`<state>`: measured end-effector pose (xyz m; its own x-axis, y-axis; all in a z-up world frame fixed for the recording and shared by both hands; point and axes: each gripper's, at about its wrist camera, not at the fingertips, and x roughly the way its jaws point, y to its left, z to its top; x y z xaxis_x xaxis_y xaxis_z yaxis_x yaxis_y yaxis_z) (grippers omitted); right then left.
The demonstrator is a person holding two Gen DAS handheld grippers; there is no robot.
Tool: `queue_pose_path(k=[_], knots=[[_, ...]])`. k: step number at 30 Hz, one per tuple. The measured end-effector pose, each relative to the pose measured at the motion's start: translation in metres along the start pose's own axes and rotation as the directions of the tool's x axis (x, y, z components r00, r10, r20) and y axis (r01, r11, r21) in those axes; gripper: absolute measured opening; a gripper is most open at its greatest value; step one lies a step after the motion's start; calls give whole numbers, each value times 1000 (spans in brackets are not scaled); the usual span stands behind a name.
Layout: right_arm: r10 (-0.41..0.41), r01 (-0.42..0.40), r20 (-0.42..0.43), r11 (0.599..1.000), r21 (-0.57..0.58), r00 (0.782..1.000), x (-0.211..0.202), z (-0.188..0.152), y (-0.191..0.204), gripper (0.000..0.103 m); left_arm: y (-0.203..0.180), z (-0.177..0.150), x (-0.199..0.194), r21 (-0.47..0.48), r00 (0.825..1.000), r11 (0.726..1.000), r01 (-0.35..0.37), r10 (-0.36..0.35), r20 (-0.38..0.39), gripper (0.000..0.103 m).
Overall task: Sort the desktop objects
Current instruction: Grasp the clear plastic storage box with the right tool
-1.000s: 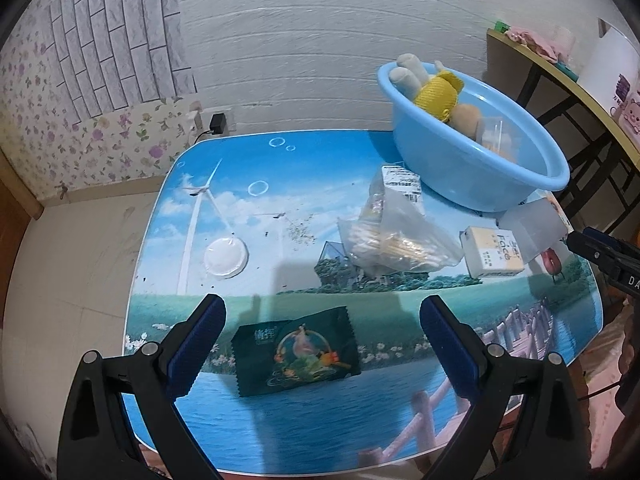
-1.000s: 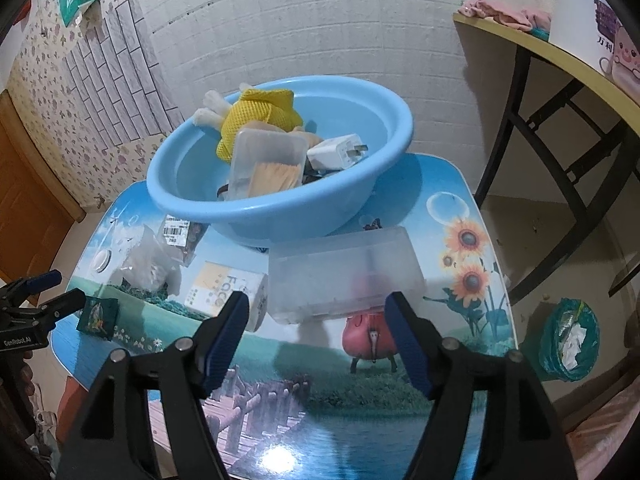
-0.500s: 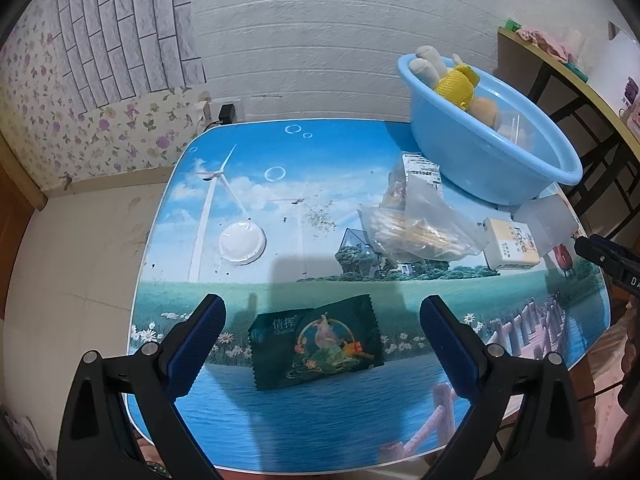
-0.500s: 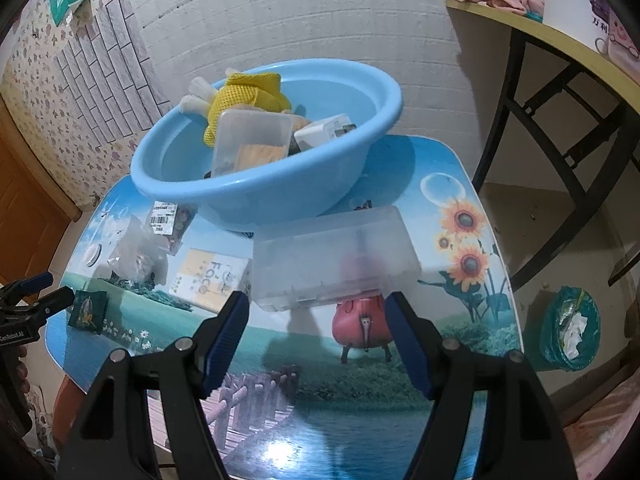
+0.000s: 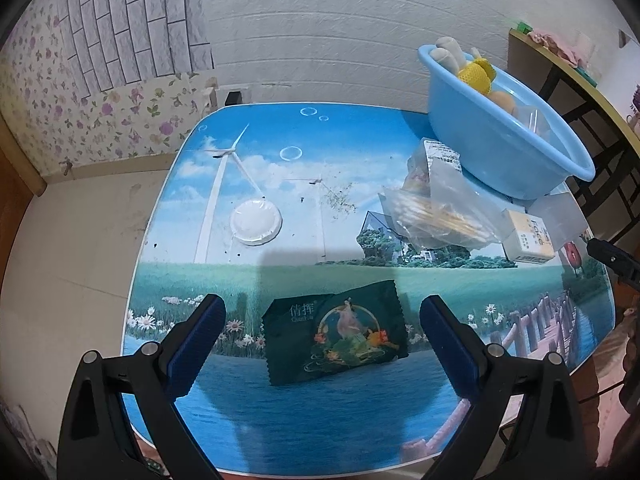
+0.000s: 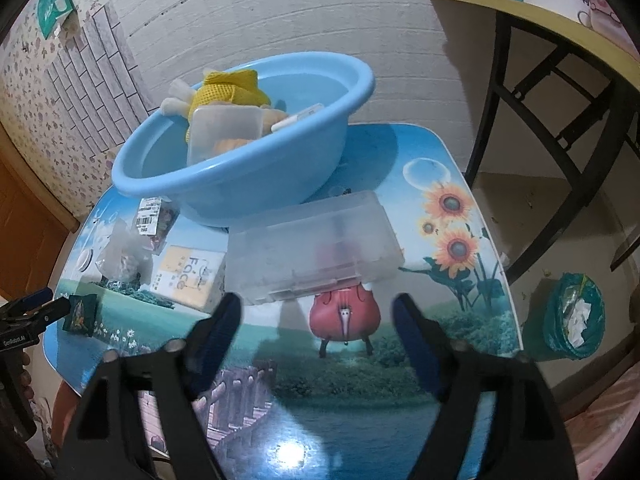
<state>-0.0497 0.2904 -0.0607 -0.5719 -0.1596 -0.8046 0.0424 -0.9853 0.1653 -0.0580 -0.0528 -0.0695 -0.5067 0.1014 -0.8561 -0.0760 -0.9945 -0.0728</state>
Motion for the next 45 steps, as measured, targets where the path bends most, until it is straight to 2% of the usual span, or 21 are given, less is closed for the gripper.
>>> queue_pose_path(k=[3,11,14,21,27,29,35,45], knots=[[2,-1,34,1000,-18,999,-1,0,4,103,4,-1,0,-2,1000,1000,-1,1,12,98],[20,-19,55,1000,-15,998,2,1,7,103,19,-10,9,-24,1000,1000,2,-2,0,98],[15,-13,70,1000,-19,997,0,3,9,103,22,-11,11,-38,1000,999,26,-26,-2,98],[-11,13,70,999,-32,998,4,4,16,103,-3,-18,9,34,998,997,65,-65,2,98],[-33,37,50,997,-66,998,11,3,25,103,-12,-29,17,48,998,997,60,-59,-27,98],[-36,39,42,996,-74,998,14,1,29,103,-13,-32,18,58,999,997,47,-46,-21,103],[-53,55,26,995,-80,998,20,-2,32,103,-18,-35,19,89,1000,996,1,-2,6,103],[-93,93,13,996,-9,996,19,-4,3,103,-19,-33,20,82,1000,997,-16,14,25,103]])
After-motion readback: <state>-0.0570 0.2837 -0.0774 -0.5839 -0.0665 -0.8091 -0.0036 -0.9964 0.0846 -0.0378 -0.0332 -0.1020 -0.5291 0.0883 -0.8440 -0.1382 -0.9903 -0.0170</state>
